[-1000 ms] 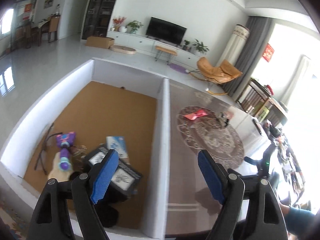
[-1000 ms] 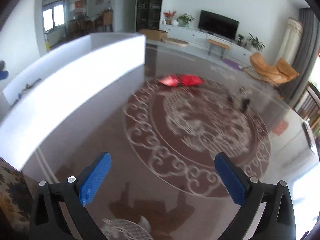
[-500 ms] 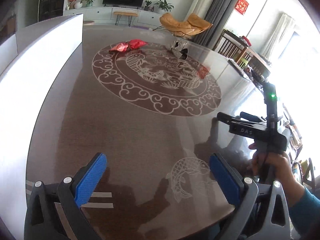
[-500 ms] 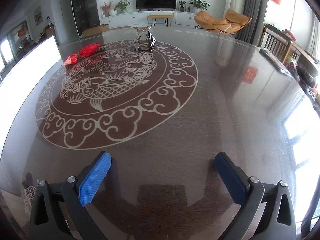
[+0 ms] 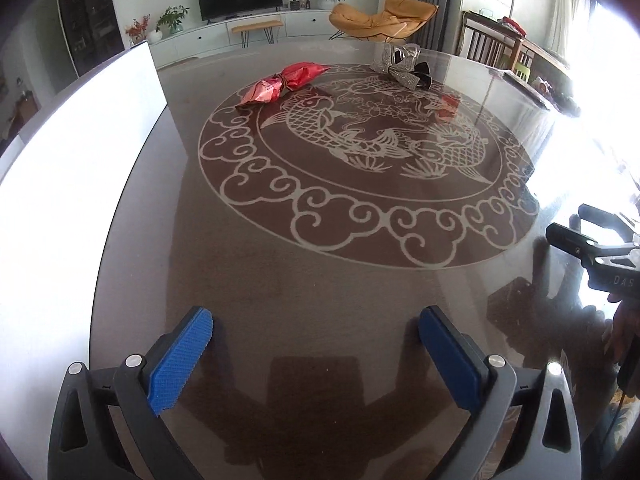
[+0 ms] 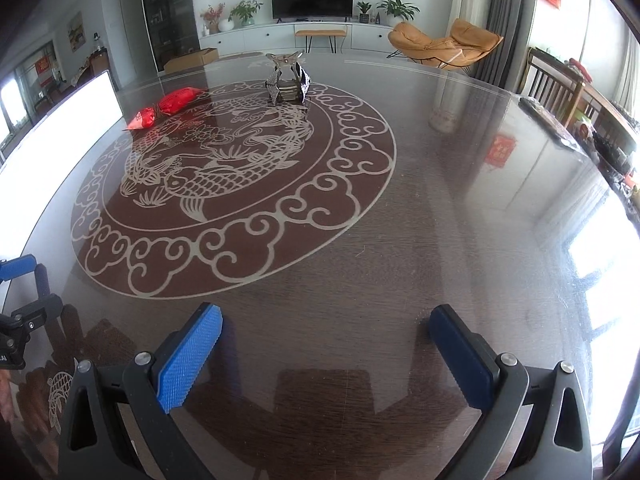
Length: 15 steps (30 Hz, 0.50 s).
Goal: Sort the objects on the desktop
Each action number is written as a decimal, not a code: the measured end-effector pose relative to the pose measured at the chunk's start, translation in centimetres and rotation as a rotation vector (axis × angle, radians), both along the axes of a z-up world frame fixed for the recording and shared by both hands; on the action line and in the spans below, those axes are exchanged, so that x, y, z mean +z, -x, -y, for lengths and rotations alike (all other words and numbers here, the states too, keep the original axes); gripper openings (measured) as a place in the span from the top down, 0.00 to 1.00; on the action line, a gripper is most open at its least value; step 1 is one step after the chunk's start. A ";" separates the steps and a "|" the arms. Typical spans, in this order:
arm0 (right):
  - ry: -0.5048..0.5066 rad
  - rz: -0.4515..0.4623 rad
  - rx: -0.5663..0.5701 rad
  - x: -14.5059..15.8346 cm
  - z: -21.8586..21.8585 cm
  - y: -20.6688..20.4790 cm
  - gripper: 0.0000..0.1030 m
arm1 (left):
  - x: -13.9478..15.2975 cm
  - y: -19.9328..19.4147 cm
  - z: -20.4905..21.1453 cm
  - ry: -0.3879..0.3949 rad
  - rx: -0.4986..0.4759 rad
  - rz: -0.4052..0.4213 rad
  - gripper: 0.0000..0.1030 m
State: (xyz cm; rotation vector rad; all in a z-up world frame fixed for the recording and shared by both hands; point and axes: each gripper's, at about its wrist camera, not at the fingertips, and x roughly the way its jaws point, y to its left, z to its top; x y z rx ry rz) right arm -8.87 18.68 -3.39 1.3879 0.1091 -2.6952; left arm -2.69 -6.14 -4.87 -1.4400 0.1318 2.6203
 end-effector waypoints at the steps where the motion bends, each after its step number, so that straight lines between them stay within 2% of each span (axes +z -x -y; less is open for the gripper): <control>1: 0.000 0.000 0.000 0.0 0.0 0.0 0.00 | 0.1 0.7 0.1 0.000 -0.006 -0.001 0.00; 7: 0.000 0.000 0.000 -0.1 0.0 0.0 0.00 | 0.3 6.4 1.6 0.003 -0.061 0.003 0.00; 10: 0.000 0.000 0.000 0.0 0.0 0.0 0.00 | 0.3 9.7 2.3 0.002 -0.055 0.003 0.00; 15: 0.000 0.000 0.000 -0.1 0.0 0.0 0.00 | 0.4 15.6 2.1 0.006 -0.088 0.004 0.00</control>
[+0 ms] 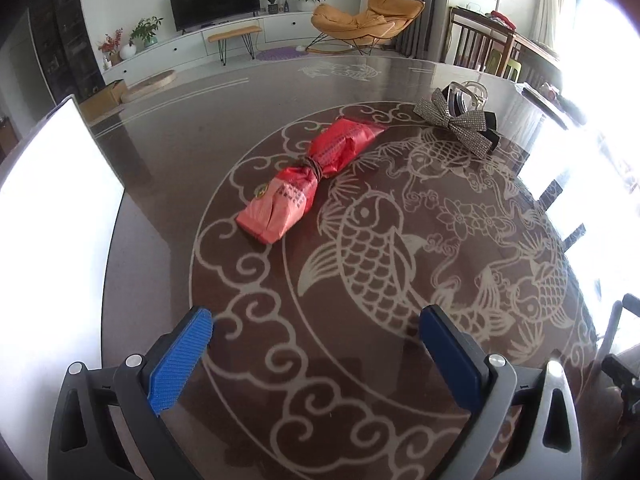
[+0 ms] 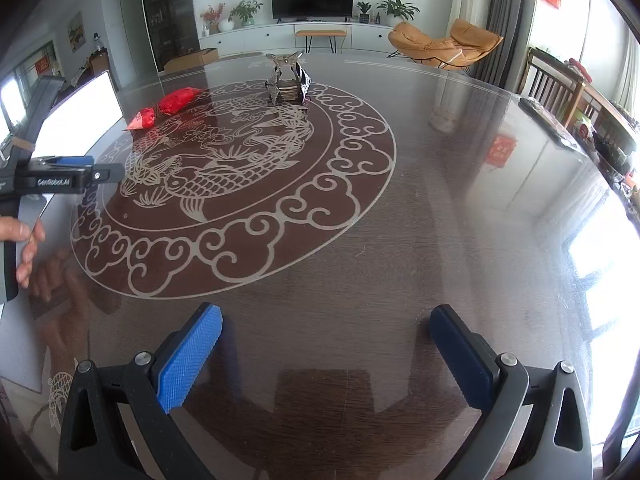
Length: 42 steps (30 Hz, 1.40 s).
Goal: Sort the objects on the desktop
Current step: 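Lower the left tool onto the red candy bag and grasp it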
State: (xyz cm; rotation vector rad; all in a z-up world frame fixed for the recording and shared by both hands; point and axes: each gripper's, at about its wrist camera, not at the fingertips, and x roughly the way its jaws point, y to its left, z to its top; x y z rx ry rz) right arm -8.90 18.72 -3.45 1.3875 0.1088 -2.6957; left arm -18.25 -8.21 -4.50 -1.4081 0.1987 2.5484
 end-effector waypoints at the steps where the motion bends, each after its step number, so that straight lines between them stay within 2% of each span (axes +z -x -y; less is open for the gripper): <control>1: 0.000 0.000 0.000 0.0 0.0 0.0 0.00 | 0.1 1.2 -0.2 0.005 -0.005 0.009 0.00; 5: 0.000 0.000 0.000 0.0 0.0 0.0 0.00 | 0.3 5.1 -1.3 0.044 -0.006 0.025 0.00; 9: 0.000 0.000 0.000 0.0 0.0 0.0 0.00 | 0.1 7.1 -2.3 0.003 -0.001 0.027 0.00; 11: 0.000 0.000 0.000 0.0 0.0 0.0 0.00 | 0.1 7.3 -2.6 0.014 0.000 0.028 0.00; 12: 0.000 0.000 0.000 0.0 0.0 0.1 0.00 | 0.3 7.0 -2.7 0.007 -0.007 -0.002 0.14; 13: 0.000 0.000 0.000 0.0 0.0 0.0 0.00 | 0.7 6.7 -2.8 0.002 -0.008 -0.038 0.43; 15: 0.000 0.000 0.000 0.0 0.0 0.1 0.00 | 1.1 6.3 -3.1 0.011 0.015 -0.058 0.80; 18: 0.000 0.000 0.000 0.0 0.0 0.1 0.00 | 1.2 5.3 -3.3 0.052 0.055 -0.071 0.80; 21: 0.000 0.000 0.000 0.0 -0.1 0.1 0.00 | 1.3 2.9 -2.3 -0.029 0.145 -0.048 0.80; 24: 0.000 0.000 0.000 0.0 -0.1 0.1 0.00 | 1.3 -1.3 -2.1 -0.070 0.177 -0.038 0.79; 26: 0.000 0.000 0.000 -0.1 -0.1 0.1 0.00 | 1.2 -4.2 -2.4 -0.061 0.169 -0.040 0.77; 27: 0.000 0.000 0.000 0.0 -0.1 0.1 0.00 | 1.1 -5.4 -2.6 -0.048 0.160 -0.042 0.72; 28: 0.000 0.000 0.000 -0.1 -0.1 0.1 0.00 | 1.1 -6.3 -2.9 -0.033 0.146 -0.044 0.55; 29: 0.000 0.000 0.000 -0.1 -0.1 0.1 0.00 | 0.9 -6.9 -3.3 -0.014 0.129 -0.041 0.42; 30: 0.000 0.000 0.000 0.0 -0.1 0.1 0.00 | 0.6 -7.2 -3.6 0.005 0.118 -0.037 0.17; 31: 0.000 0.000 0.000 0.0 -0.1 0.1 0.00 | 0.4 -7.5 -3.7 0.006 0.116 -0.037 0.06; 34: 0.000 0.000 0.000 0.0 -0.1 0.1 0.00 | 0.1 -7.4 -3.2 -0.011 0.129 -0.025 0.00; 42: 0.000 0.000 0.000 -0.1 0.0 0.1 0.00 | -0.1 -7.6 -2.9 -0.014 0.126 -0.026 0.00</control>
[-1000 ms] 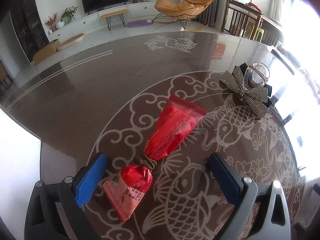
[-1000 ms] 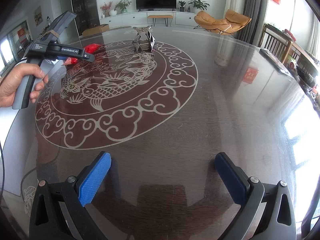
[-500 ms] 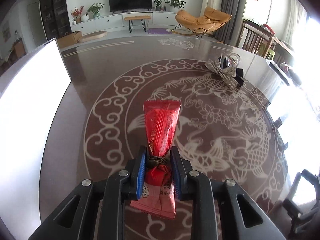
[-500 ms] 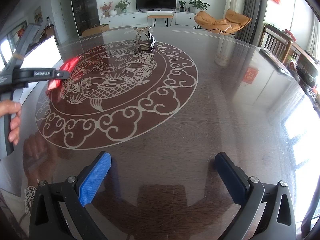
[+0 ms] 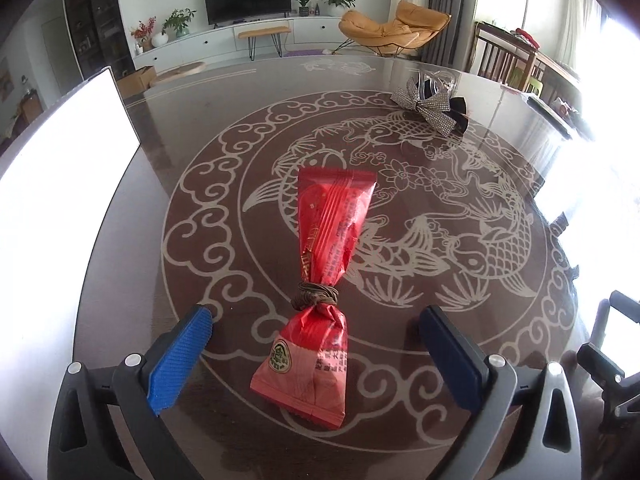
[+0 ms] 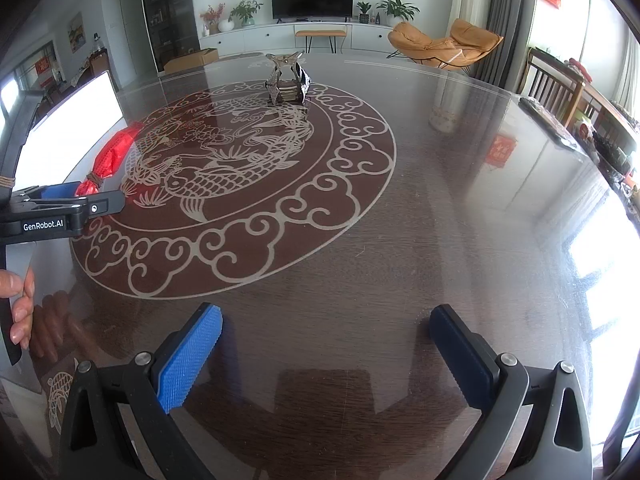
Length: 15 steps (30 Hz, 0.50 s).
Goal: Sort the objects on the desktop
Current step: 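Lower the left tool onto the red candy bag and grasp it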
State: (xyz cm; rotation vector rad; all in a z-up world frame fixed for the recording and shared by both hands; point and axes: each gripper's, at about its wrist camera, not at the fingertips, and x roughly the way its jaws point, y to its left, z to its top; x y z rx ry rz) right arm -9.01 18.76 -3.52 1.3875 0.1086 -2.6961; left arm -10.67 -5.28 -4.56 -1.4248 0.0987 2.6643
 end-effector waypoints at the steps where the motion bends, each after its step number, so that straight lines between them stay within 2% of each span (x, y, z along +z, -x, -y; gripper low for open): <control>1: 0.000 0.000 0.000 0.0 0.0 0.0 0.00 | 0.0 -0.2 -0.2 0.000 0.001 0.000 0.00; 15: 0.001 0.000 -0.001 0.0 0.0 0.0 0.00 | 0.0 -0.4 -0.3 0.001 0.005 -0.003 0.00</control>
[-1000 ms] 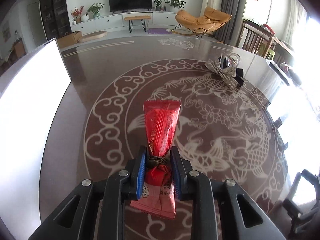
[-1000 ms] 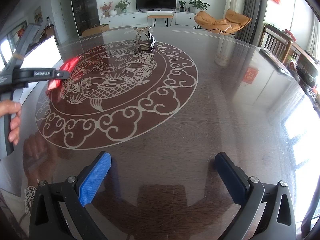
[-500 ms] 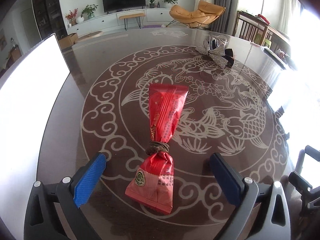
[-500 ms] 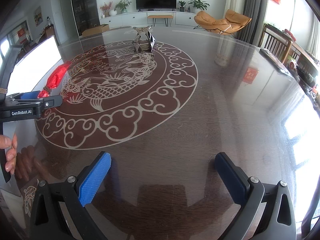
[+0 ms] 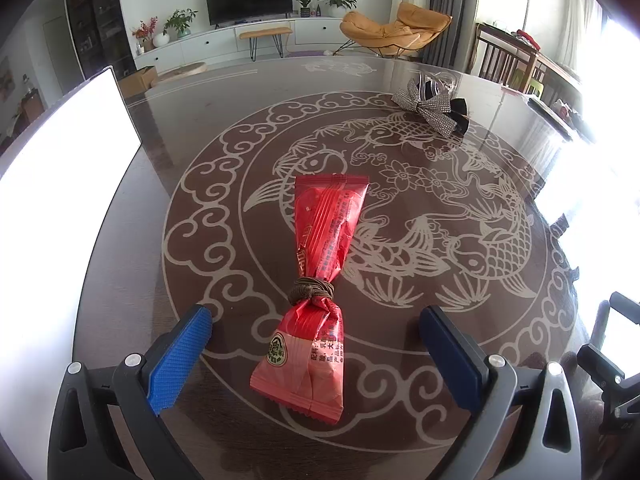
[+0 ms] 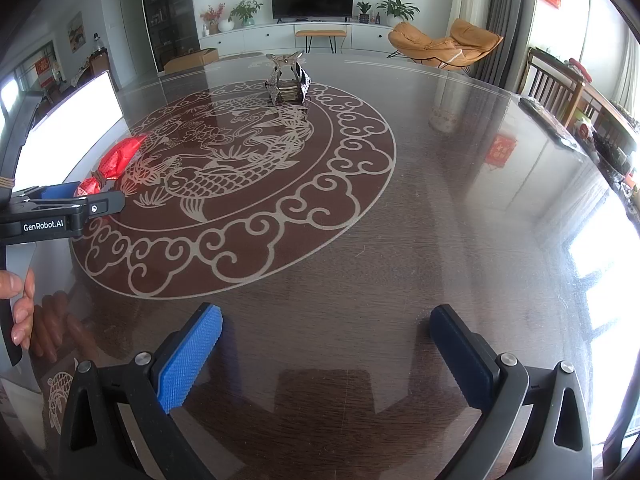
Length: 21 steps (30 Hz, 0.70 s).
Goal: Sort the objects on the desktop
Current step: 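Lower the left tool onto the red candy bag and grasp it, then grasp the rhinestone claw clip with the right tool while the left tool holds the candy bag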
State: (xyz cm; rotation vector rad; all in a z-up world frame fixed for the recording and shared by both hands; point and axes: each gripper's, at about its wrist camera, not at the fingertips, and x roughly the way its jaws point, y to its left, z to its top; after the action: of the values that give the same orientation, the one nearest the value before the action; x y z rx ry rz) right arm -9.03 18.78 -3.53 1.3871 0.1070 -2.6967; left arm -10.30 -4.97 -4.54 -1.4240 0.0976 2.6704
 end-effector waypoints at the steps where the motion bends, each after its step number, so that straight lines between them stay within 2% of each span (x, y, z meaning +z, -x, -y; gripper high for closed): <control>1: 0.000 0.000 0.000 0.0 0.0 0.0 0.00 | 0.1 0.1 -0.3 0.001 0.002 0.000 0.00; 3: 0.001 0.002 0.004 0.0 0.0 0.3 0.00 | 0.2 0.1 -0.3 0.000 0.003 -0.001 0.00; 6: 0.001 0.007 0.033 -0.1 0.5 3.3 0.00 | 0.2 0.1 -0.3 0.000 0.003 -0.001 0.00; 15: -0.001 0.004 0.018 -0.3 5.1 19.5 0.00 | 0.1 0.1 -0.3 -0.001 0.003 -0.001 0.00; 21: -0.002 0.013 0.054 -0.3 7.9 25.6 0.00 | 0.1 0.1 -0.2 0.000 0.002 0.000 0.00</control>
State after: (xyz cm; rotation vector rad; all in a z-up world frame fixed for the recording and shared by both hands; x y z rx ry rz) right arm -34.59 10.86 -3.80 1.3812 0.1438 -2.6443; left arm -10.41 -4.73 -4.39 -1.4242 0.0955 2.6725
